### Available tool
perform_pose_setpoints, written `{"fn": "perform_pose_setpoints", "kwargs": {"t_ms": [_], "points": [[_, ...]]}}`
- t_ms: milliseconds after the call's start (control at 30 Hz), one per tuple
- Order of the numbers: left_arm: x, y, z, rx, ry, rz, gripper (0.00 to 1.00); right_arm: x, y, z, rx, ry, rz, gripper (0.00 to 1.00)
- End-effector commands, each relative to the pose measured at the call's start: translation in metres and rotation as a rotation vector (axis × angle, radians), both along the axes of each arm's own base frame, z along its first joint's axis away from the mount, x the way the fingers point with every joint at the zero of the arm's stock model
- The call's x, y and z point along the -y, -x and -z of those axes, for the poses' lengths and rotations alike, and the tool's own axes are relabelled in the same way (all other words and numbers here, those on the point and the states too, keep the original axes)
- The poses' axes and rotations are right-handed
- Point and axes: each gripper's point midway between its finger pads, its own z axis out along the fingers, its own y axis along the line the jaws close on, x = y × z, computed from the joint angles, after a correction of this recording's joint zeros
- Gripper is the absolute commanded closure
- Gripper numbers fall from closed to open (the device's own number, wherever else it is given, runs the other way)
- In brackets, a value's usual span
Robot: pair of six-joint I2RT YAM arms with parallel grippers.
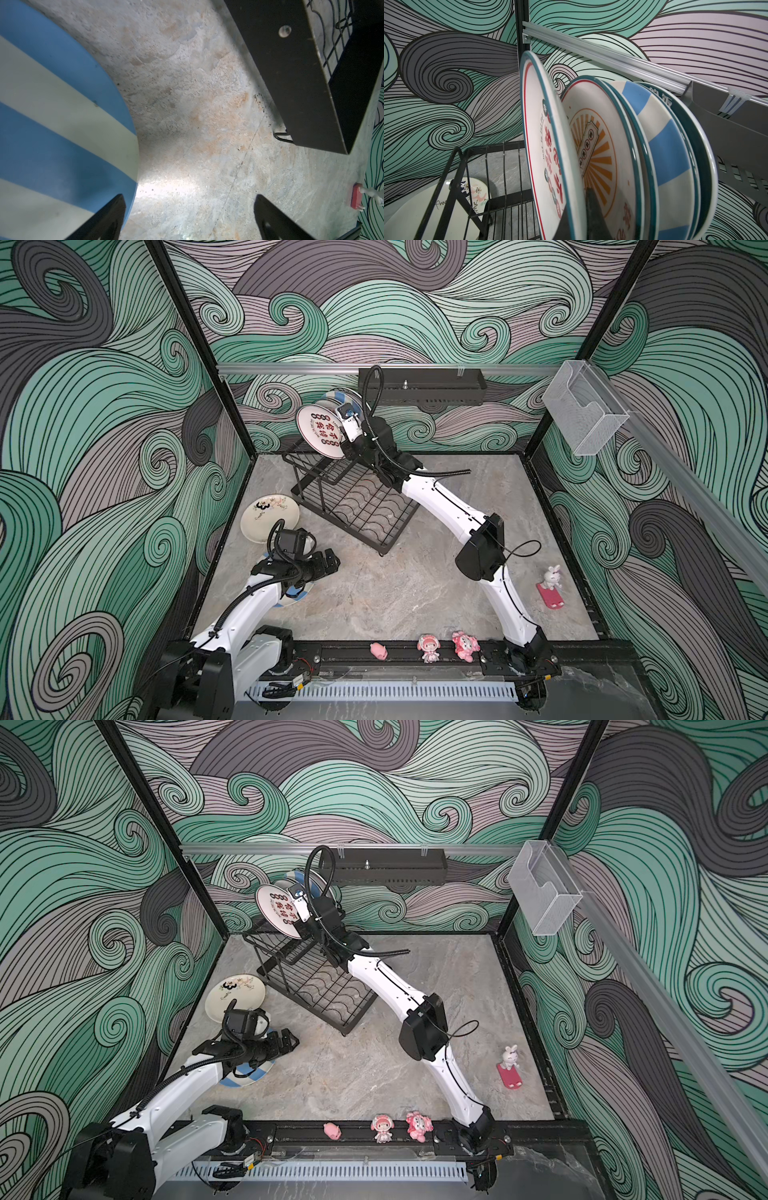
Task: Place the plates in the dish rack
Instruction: 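Hold the red-text plate in the rack slot, adjusting it with the right gripper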
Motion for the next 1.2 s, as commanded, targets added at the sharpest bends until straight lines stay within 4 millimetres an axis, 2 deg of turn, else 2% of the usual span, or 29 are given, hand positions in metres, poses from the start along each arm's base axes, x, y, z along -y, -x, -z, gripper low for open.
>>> {"fn": "perform_pose_setpoints", "kwargs": {"t_ms": [0,267,433,533,667,767,900,1167], "points": [[0.000,0.003,0.002,-0.014,-0.006,0.013,0.02,0.006,-0.006,-0.020,0.045,-0.052,0.037,1.00],[0.000,0.003,0.002,-0.014,-0.009,0.010,0.01,0.008,-0.009,-0.009,0.031,-0.030,0.054,0.98],[0.000,0.003,0.002,-0.016,-0.009,0.010,0.01,0.010,-0.009,-0.012,0.044,-0.022,0.068,0.99],[0.000,0.003,0.002,-0.014,-0.009,0.011,0.01,0.014,-0.006,-0.028,0.072,-0.042,0.078,1.00],[0.000,0.004,0.004,-0.022,-0.008,0.012,0.01,0.017,0.004,-0.062,0.137,-0.070,0.077,1.00],[0.000,0.004,0.006,-0.028,-0.008,0.012,0.01,0.024,0.009,-0.081,0.166,-0.086,0.084,1.00],[0.001,0.004,0.006,-0.027,-0.006,0.014,0.01,0.033,0.012,-0.093,0.196,-0.085,0.111,1.00],[0.001,0.004,0.005,-0.028,-0.003,0.017,0.01,0.042,0.019,-0.106,0.216,-0.090,0.136,1.00]]}}
